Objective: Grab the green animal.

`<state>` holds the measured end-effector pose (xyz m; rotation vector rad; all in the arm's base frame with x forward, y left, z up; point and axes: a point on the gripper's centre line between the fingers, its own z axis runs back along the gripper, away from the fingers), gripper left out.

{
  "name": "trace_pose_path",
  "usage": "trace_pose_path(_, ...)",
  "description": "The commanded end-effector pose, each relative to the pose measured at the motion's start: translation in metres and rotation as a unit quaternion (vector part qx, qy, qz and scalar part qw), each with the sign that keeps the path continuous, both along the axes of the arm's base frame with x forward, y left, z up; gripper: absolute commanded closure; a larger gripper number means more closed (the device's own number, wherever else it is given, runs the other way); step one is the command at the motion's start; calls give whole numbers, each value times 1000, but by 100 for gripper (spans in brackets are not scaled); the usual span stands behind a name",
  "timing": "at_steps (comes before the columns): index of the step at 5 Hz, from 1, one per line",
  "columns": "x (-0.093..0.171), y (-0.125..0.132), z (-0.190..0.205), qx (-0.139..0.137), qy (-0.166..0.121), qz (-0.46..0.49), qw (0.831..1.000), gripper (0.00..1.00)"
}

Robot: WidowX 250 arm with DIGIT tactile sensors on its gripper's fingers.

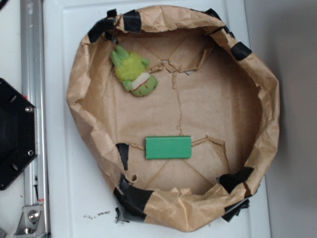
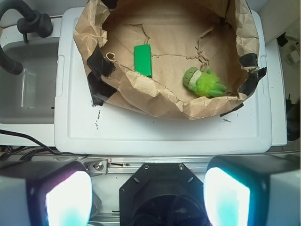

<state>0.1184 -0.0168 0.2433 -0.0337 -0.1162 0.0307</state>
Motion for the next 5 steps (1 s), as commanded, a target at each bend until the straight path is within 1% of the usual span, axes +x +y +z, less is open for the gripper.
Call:
trace_pose_path(1, 0, 0, 0, 0, 0, 0, 1000, 0)
trace_pose_path(2, 50, 34, -16, 127, 33, -66, 989, 0)
trace_pose_path(3, 98, 47, -50, 126, 44, -102, 986, 0)
trace_pose_path(4, 120, 64, -86, 142, 61, -121, 981, 0)
trace_pose_path(5, 130, 79, -133, 134, 52, -191, 971, 0)
